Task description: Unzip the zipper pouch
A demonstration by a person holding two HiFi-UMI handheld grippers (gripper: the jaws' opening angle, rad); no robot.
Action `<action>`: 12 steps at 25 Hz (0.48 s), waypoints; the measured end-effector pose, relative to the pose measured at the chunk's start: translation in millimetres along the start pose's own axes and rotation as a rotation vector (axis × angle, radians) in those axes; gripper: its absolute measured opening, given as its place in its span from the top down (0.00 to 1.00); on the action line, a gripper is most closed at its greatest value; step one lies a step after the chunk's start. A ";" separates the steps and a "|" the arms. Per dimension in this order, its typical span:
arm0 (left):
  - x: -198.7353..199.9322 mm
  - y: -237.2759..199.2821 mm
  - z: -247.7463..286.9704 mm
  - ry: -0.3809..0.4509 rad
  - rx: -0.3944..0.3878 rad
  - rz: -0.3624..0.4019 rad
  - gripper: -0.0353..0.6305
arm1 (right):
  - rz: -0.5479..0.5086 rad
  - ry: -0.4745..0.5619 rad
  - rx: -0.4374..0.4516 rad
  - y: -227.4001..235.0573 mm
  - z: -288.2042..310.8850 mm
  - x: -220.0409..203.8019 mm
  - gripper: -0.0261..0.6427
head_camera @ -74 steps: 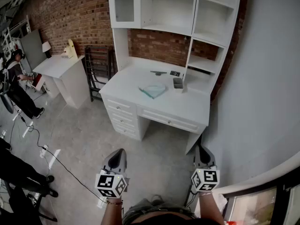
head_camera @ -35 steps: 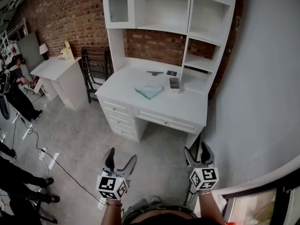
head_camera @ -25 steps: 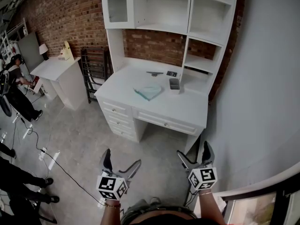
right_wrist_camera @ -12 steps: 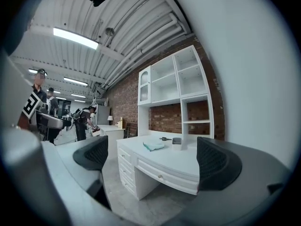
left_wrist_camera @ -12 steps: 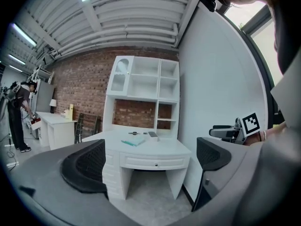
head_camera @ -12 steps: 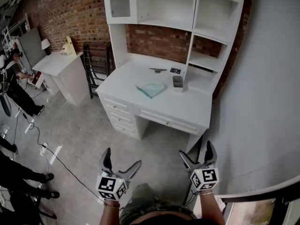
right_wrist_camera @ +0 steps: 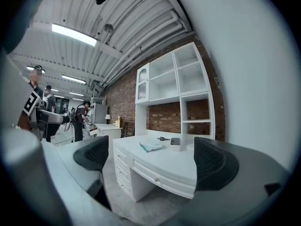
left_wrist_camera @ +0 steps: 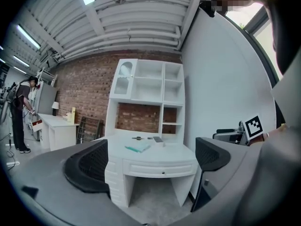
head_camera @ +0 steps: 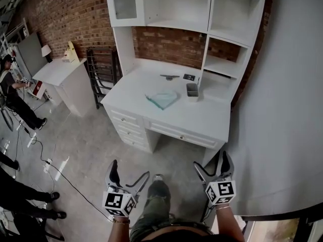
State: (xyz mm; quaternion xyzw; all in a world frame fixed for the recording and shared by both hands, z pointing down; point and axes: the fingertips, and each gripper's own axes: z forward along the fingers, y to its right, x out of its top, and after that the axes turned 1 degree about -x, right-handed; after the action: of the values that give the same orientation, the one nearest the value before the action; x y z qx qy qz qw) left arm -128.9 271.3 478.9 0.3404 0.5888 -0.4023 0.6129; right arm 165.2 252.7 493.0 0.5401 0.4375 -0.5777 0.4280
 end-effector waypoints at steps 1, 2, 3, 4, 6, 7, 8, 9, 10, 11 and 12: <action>0.6 -3.8 7.3 -0.001 -0.006 0.001 0.10 | 0.003 0.001 -0.003 1.8 7.3 0.7 0.12; 1.9 -7.8 14.9 -0.001 -0.010 0.001 0.10 | 0.006 0.003 -0.005 3.4 14.9 2.0 0.12; 3.5 -12.2 22.9 0.001 -0.014 0.000 0.10 | 0.008 0.005 -0.007 5.2 22.6 3.4 0.13; 5.6 -16.8 31.7 0.006 -0.016 -0.002 0.10 | 0.009 0.007 -0.009 7.3 30.9 4.6 0.13; 10.4 -27.1 50.9 0.017 -0.017 -0.002 0.10 | -0.001 0.005 -0.007 10.7 49.9 5.8 0.13; 12.6 -32.4 60.7 0.019 -0.019 0.000 0.10 | -0.011 0.002 -0.006 11.7 59.6 6.1 0.13; 14.7 -37.4 70.8 0.019 -0.026 0.004 0.10 | -0.021 0.002 -0.007 12.8 69.0 6.8 0.14; 16.7 -41.8 81.4 0.018 -0.035 0.010 0.10 | -0.030 0.002 -0.011 14.6 78.4 8.0 0.14; 18.8 -45.9 92.5 0.018 -0.045 0.017 0.10 | -0.036 0.004 -0.015 17.1 88.1 9.4 0.14; 20.8 -50.2 103.7 0.019 -0.054 0.025 0.10 | -0.037 0.005 -0.020 20.1 98.0 10.6 0.14; 22.8 -55.1 114.8 0.021 -0.059 0.030 0.10 | -0.035 0.004 -0.025 23.1 108.3 11.2 0.14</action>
State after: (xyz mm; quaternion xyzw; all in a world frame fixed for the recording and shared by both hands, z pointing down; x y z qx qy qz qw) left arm -127.1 142.4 467.9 0.3351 0.6017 -0.3717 0.6224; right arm 160.0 141.9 484.4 0.5280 0.4549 -0.5788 0.4235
